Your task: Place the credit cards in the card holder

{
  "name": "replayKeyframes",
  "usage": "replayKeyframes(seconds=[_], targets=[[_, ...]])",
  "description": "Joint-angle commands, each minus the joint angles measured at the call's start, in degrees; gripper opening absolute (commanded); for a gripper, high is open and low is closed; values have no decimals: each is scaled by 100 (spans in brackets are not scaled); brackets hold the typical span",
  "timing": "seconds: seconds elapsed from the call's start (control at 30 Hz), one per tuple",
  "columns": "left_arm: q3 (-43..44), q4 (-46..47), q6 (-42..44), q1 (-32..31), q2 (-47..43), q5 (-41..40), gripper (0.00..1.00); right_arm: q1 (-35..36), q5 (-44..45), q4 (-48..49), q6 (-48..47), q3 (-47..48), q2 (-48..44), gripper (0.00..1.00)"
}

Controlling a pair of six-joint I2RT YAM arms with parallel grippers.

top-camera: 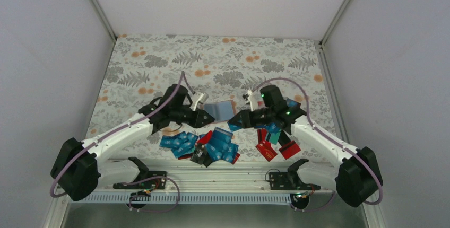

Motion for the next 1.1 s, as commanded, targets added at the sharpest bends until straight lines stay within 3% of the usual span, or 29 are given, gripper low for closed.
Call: replayKeyframes(seconds=[0.0,0.17,0.27,0.43,0.67,0.8,1.07], targets=[[-81,-578,-112,-461,100,-940,29,522,721,-448,542,-387,150,38],[-290,-1602,-871,-734,-27,-1777,54,969,638,-169,935,-738,152,41],[-796,-1915,-1697,-766,-519,-1829,67,1165,539,171,1000,-657,329,41],[-1435,-2503,-3108,-879,-1868,-1740,78,1488,282,860,955,-427,829,40],[-2154,-2563,-4095,-993,-2995,-1232,84,1615,-36,1462,584,36,1805,33],[-2263,-2596,-4387,-1026,-2969,-1223,84,1718,-338,1827,551,91,2214,28],[-2821,-1445,-4948,-1186,-2598,-1030,81,1946,-284,2143,514,-59,2692,22]])
